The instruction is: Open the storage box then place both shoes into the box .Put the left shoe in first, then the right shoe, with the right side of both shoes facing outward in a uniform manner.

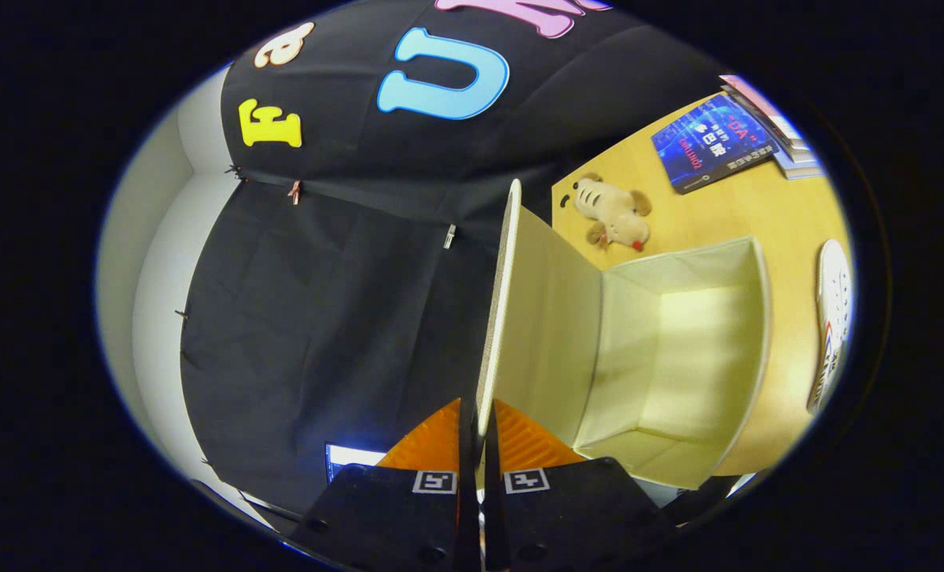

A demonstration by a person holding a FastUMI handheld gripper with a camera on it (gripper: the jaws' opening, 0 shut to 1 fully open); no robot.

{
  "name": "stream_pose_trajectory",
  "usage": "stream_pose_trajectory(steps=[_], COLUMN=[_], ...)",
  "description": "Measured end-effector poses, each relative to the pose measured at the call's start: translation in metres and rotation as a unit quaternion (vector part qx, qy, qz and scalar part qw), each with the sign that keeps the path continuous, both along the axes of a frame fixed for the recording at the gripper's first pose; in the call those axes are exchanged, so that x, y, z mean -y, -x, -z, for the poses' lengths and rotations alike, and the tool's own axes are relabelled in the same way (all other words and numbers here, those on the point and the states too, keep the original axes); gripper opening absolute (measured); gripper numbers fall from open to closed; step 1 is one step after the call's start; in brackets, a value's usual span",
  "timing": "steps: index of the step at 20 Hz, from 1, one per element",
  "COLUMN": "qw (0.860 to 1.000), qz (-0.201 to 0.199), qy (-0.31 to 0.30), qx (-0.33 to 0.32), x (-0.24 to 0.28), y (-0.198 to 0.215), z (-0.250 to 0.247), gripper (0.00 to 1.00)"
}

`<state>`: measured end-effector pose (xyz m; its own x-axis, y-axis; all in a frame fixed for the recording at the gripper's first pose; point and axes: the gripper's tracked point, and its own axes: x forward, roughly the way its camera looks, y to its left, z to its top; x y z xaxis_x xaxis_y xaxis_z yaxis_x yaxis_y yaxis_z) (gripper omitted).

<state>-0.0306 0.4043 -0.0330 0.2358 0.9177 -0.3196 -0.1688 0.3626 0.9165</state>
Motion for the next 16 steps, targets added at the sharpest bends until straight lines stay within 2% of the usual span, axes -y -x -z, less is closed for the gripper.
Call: stream_pose_trajectory(steps=[6,12,16], qw=[1.000,0.996,0.992], qz=[-0.006,-0.038,-0.059], qy=[0.011,0.056,0.095], qx=[0.020,0.050,0.065], x=[-0.087,-0.167,-0.197], y=[0.000,0.012,0.018], z=[0.008,0.052,0.084], gripper=[0.08,0.08,0.08])
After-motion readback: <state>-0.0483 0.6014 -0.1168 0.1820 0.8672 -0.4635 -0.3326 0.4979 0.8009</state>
